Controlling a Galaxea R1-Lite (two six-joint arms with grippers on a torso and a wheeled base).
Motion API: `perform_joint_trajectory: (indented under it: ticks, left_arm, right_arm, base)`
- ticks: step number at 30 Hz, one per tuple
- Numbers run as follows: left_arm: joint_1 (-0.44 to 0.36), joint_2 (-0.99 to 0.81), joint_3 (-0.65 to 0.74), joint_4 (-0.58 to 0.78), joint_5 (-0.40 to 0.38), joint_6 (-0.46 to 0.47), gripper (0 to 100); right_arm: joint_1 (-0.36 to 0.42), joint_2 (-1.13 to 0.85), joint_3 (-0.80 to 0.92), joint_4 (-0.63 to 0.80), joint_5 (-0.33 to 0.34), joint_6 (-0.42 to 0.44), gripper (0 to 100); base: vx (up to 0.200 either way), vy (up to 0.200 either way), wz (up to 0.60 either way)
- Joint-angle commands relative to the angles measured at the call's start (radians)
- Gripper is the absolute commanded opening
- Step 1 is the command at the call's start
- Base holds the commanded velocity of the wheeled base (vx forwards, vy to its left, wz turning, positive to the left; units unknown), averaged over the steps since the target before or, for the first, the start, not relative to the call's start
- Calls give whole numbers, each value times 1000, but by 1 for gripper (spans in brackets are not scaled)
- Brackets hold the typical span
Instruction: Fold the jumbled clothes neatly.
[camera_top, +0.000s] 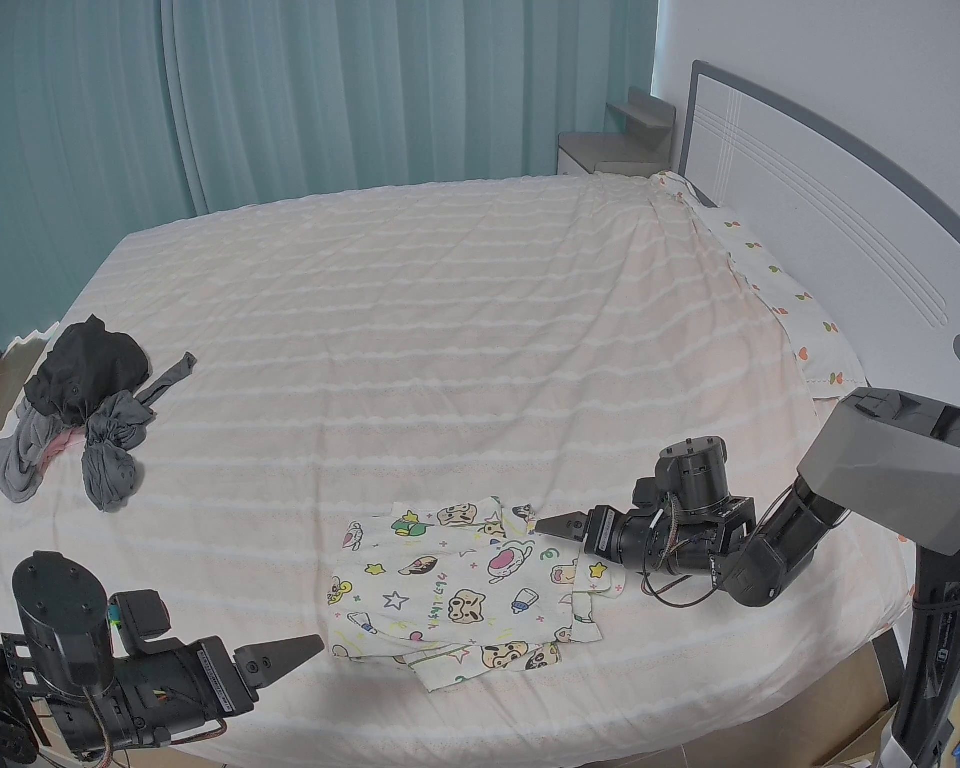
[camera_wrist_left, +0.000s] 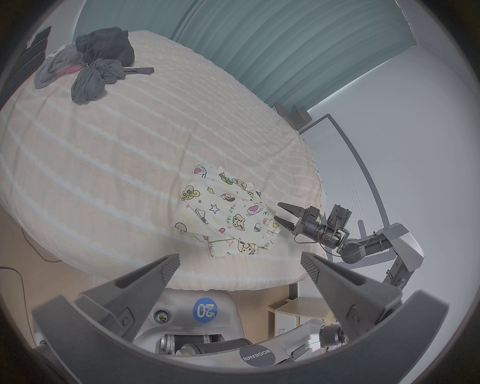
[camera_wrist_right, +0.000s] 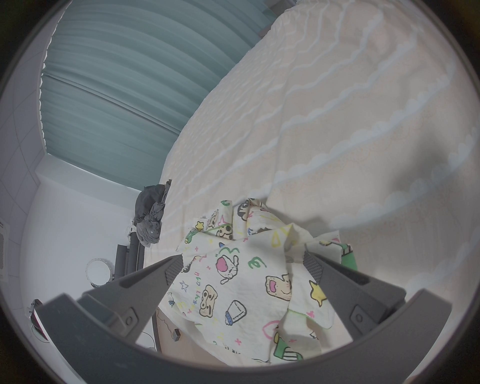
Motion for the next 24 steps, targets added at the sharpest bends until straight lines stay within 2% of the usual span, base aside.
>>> perform_joint_trajectory:
  ticks: [1, 9, 10, 14, 20, 24]
  left_arm:
    - [1, 18, 0, -1, 0, 0, 100]
    - [1, 24, 0, -1, 1, -1, 100]
    - [1, 24, 0, -1, 1, -1, 100]
    - [4, 24, 0, -1, 1, -1, 100]
    - [7, 24, 0, -2, 1, -1, 100]
    - [7, 23, 0, -2, 1, -1, 100]
  right_arm:
    - [2, 17, -7, 5, 1, 0, 100]
    - [2, 68, -77, 13, 1, -1, 100]
    - [2, 68, -77, 13, 1, -1, 0]
    - [-1, 91, -157, 123, 1, -5, 0]
    - [-8, 74, -162, 122, -4, -14, 0]
    - [-18, 54, -169, 119, -61, -15, 0]
  base:
    - [0, 0, 0]
    - [0, 0, 0]
    - [0, 0, 0]
    - [0, 0, 0]
    - [0, 0, 0]
    - [0, 0, 0]
